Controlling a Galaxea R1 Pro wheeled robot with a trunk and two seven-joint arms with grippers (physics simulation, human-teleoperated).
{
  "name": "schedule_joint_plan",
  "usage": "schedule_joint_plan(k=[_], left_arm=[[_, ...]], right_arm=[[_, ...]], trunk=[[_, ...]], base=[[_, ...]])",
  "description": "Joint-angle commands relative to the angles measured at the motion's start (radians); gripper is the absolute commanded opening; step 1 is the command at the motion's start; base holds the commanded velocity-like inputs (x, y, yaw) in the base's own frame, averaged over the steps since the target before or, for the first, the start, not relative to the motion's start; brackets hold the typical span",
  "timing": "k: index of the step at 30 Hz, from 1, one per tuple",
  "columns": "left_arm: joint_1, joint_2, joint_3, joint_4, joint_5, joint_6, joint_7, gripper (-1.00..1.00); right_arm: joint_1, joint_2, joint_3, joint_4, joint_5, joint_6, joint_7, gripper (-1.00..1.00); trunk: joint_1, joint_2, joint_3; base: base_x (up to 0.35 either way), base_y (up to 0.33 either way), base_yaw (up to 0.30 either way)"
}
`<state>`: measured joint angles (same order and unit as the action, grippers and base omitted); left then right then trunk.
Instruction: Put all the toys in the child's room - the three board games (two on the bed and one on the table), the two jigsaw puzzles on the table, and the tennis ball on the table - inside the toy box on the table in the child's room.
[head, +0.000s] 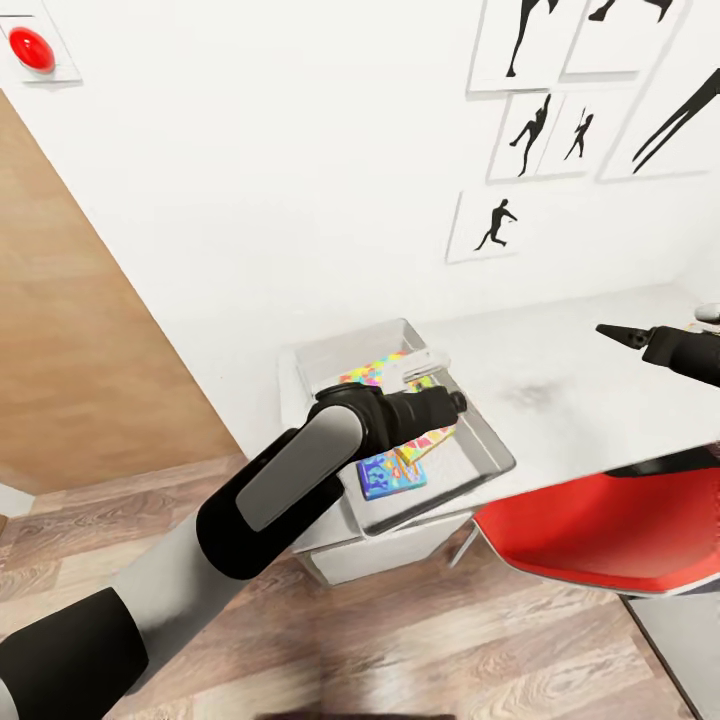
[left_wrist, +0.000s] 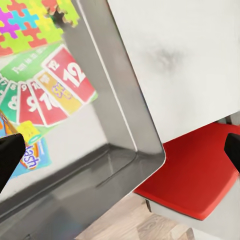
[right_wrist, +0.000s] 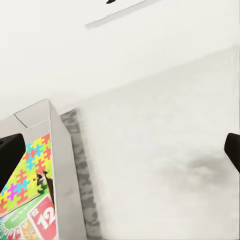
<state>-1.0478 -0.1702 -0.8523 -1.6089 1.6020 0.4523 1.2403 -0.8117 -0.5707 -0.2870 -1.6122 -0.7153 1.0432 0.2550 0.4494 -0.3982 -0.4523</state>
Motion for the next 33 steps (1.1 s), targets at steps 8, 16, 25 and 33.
schedule_joint_plan(k=[8, 16, 25, 33], left_arm=[[0.001, -0.001, 0.000, 0.000, 0.001, 0.010, -0.004, 1.00], [0.002, -0.002, -0.001, 0.000, 0.001, 0.009, -0.008, 1.00], [0.000, -0.002, -0.021, 0.000, 0.000, 0.008, -0.011, 1.00], [-0.002, -0.003, -0.034, 0.000, 0.000, 0.006, -0.012, 1.00]], right_arm=[[0.010, 0.005, -0.002, 0.001, 0.012, 0.004, 0.010, 1.00], [0.013, 0.007, -0.003, 0.002, 0.014, 0.004, 0.010, 1.00], [0.015, 0.011, -0.003, 0.003, 0.015, 0.004, 0.010, 1.00], [0.015, 0.019, 0.002, 0.002, 0.018, 0.004, 0.010, 1.00]], trunk=[[0.001, -0.002, -0.002], [0.001, -0.002, -0.002], [0.001, -0.002, -0.002], [0.001, -0.002, 0.000]], base=[[0.000, -0.310, 0.026], [0.000, -0.317, 0.008], [0.000, -0.320, 0.002], [0.000, -0.321, 0.001]])
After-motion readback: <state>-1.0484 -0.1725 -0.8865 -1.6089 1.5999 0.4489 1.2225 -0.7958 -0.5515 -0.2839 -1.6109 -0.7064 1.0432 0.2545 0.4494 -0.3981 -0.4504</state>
